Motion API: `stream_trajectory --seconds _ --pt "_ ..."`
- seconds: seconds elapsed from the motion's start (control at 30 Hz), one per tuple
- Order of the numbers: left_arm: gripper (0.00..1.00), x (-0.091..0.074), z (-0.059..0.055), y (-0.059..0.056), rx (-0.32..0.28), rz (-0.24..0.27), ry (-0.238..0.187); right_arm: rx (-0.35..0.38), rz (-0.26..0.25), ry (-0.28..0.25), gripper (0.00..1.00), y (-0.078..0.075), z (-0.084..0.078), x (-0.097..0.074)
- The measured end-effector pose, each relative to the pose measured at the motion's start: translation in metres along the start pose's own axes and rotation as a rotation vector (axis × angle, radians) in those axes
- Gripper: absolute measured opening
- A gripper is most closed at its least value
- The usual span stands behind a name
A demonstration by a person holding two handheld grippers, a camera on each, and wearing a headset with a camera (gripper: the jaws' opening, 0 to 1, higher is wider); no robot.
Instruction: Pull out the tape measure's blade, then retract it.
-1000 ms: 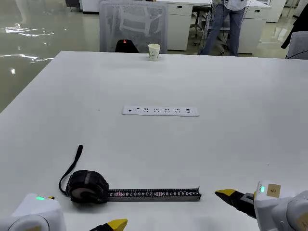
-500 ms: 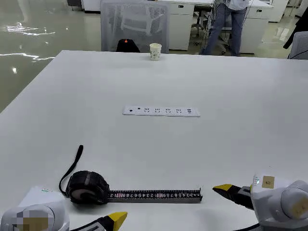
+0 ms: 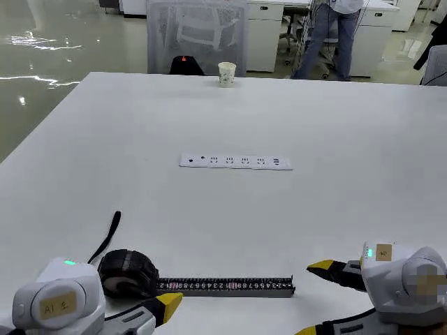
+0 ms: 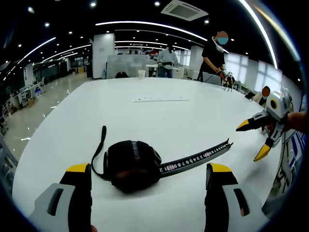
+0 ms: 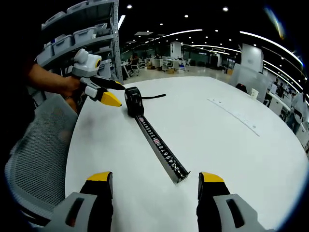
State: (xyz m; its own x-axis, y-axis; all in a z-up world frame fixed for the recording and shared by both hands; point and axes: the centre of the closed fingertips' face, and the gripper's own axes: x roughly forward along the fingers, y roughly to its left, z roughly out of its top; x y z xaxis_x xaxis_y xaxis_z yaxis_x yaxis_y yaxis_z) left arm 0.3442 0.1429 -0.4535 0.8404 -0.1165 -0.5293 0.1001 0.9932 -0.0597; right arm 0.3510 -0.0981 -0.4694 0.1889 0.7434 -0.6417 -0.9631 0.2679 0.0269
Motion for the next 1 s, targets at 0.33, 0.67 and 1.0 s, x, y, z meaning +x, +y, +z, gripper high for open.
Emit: stream_trajectory --seconds 0.33,0.67,1.0 --pt "0.91 0.009 -0.001 0.006 -0.021 0.009 0.017 -0.062 0.038 0.036 0.59 -0.009 -0.005 0.007" --pt "0.81 0.019 0.002 0.014 -0.062 0.028 0.021 -0.113 0.054 0.068 0.51 -0.024 -0.009 0.013" --pt "0.74 0.025 -0.004 0.021 -0.092 0.050 0.050 -0.175 0.082 0.104 0.41 -0.032 -0.013 0.021"
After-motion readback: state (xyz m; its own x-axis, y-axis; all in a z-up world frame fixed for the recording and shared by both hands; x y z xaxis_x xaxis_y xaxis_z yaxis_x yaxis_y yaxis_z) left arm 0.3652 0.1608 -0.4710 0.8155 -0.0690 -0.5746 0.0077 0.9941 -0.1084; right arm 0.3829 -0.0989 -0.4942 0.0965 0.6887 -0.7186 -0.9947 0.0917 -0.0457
